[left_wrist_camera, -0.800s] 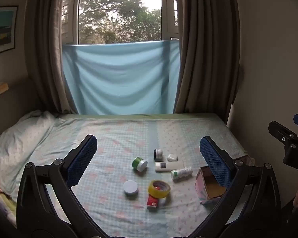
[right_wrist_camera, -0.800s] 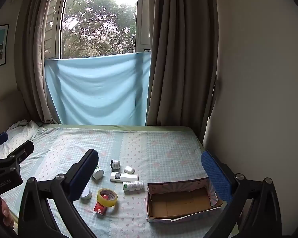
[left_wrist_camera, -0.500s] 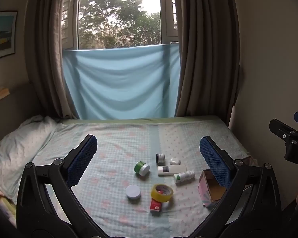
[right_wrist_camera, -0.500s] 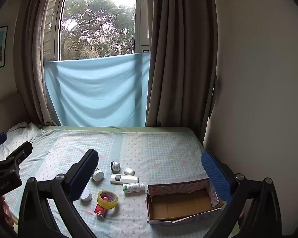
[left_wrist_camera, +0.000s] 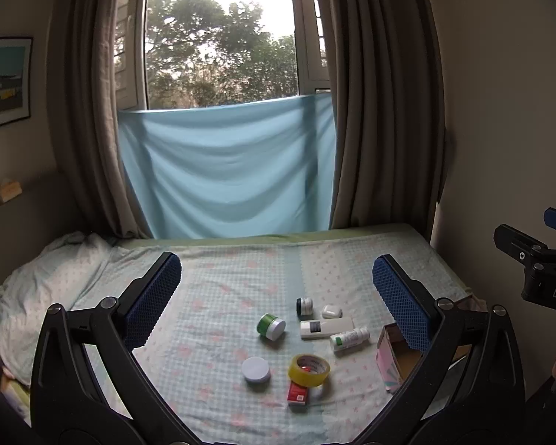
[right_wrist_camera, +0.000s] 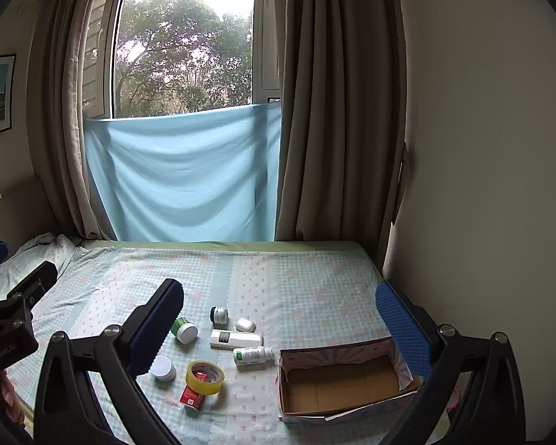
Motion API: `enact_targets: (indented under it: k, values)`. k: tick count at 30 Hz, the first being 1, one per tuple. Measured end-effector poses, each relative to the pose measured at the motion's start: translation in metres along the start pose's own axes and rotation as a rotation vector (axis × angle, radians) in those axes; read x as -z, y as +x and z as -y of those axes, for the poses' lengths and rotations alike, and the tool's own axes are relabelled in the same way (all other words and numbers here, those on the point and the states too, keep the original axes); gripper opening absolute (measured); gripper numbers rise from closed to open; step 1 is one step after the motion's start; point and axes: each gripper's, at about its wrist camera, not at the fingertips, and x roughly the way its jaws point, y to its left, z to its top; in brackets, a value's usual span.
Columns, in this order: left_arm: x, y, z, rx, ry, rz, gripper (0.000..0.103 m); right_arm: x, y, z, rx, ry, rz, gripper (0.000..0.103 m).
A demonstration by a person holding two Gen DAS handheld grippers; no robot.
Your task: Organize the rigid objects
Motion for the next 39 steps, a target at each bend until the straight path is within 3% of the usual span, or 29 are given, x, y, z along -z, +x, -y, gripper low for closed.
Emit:
enact_targets:
  k: [39]
  values:
    - [-0.0015,0.0068,0.0002,-0.023,0.0,0.014,0.103,-0.007,0.0046,-0.006,0.001,0.003,-0.01,0.103]
